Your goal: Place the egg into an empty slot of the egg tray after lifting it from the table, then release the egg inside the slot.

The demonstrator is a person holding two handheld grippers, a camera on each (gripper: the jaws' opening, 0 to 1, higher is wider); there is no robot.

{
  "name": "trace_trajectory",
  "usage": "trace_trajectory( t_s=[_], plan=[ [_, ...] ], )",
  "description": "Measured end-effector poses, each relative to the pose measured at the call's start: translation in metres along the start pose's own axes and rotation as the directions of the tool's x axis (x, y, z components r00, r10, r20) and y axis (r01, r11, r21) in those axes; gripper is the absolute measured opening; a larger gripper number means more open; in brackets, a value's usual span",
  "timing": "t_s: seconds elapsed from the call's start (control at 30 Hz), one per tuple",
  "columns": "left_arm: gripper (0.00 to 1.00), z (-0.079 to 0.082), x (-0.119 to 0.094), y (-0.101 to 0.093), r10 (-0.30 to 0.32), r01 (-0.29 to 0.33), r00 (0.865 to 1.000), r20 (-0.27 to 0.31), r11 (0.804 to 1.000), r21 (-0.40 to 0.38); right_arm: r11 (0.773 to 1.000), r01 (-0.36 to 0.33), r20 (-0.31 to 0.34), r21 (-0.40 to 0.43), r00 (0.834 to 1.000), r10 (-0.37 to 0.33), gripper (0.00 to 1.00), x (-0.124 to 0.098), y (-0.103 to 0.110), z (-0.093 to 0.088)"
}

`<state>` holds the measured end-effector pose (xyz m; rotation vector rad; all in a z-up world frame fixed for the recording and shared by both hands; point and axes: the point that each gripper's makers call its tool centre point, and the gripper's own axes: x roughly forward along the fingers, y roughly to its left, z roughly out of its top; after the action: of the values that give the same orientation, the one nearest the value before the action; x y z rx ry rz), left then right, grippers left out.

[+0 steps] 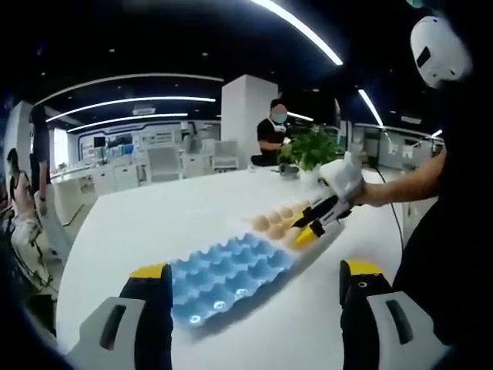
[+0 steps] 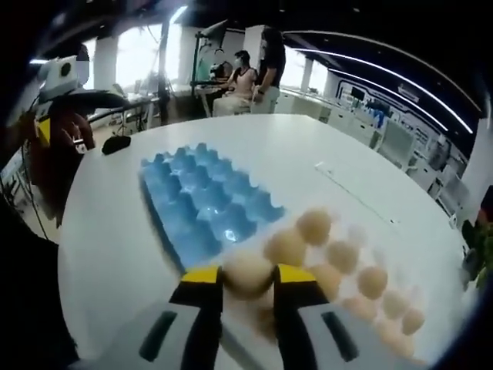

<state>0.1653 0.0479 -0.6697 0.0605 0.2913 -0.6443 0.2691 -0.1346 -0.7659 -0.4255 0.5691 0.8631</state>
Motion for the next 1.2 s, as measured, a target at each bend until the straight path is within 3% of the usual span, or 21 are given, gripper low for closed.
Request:
trace_trajectory(
  t_s=[0.43, 1.2],
  plan=[
    [0.91, -0.002, 0.001, 0.001, -0.011, 0.011, 1.000, -0.007, 1.000, 0.002, 0.999, -0.037, 0.036, -0.007, 0.999, 0.037, 0.25, 0.000, 0.017, 0.020],
    [0.92, -0.011, -0.009, 0.011, 0.005, -0.005, 1.000, -0.024, 1.000, -0.003, 0.985, -0.158, 0.042, -0.071, 0.986, 0.161, 0.25, 0.027, 0.072, 0.050]
  ],
)
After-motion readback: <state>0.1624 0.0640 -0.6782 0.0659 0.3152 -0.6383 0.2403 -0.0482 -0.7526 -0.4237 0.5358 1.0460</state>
